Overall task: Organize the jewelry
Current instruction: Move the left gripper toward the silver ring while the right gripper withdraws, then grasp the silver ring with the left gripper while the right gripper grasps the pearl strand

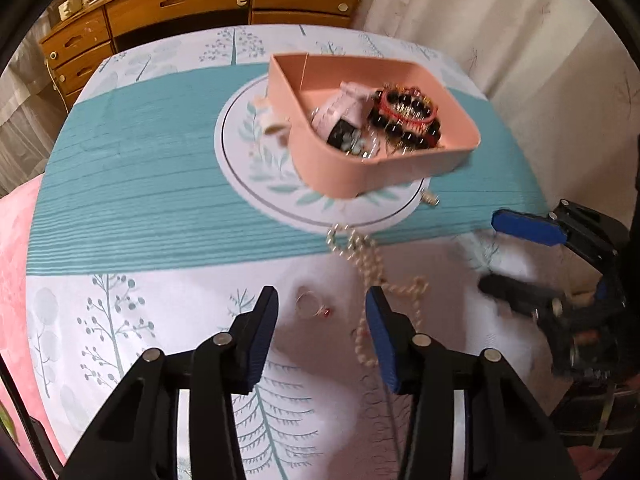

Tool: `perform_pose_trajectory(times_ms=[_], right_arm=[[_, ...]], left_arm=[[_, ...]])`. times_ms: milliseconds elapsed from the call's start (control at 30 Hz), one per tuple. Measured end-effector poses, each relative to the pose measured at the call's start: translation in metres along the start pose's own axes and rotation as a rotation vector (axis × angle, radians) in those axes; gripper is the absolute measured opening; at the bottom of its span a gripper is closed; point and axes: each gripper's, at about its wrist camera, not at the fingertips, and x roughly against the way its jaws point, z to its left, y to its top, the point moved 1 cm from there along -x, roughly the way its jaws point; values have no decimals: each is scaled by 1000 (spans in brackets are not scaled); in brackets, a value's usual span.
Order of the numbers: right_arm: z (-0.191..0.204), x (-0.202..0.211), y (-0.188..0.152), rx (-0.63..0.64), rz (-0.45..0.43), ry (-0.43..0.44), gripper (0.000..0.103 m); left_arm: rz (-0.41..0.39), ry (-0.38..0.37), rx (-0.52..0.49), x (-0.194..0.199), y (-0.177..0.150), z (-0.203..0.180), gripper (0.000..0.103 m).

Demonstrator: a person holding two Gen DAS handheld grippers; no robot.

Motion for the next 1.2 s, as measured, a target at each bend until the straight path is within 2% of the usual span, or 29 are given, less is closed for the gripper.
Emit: perform_pose_trajectory(times_ms=[67,167,300,633,700,733,767,1000,1067,1100,1167,1200], right_arm=[[13,-7,-6,69,27,23,55],[28,-16,-15,165,57,25,61],[47,-30,-22,274,91,30,61],[61,-51,-25,386,133,55,61],[63,-55,-24,410,137,41,62],[63,-55,-23,418,133,36,61],[63,-56,-23,421,132,38,62],[56,-63,-16,393,139,17,62],[52,-65,-13,349,164,36,60],[49,-66,-13,333,169,41,58],[48,-64,-13,316,169,48,35],[46,-63,-12,309,171,34,30]], left_arm=[[-5,2,3,-4,-5,3,38],[-33,9,3,-8,-11,8,37],[-52,7,-31,-12,-16,6,37],[-78,45,-105,-17,-18,-4,36],[-84,50,-116,-18,-18,-4,32],[-90,64,-122,-18,-18,-4,23],[-93,80,-126,-18,-18,-4,18],[-98,69,-123,-17,-22,-3,18],[-96,61,-111,-16,-22,-2,18],[-95,56,-102,-15,-23,-1,18],[-94,44,-78,-15,-23,1,18],[-93,39,-68,-14,-23,3,18]])
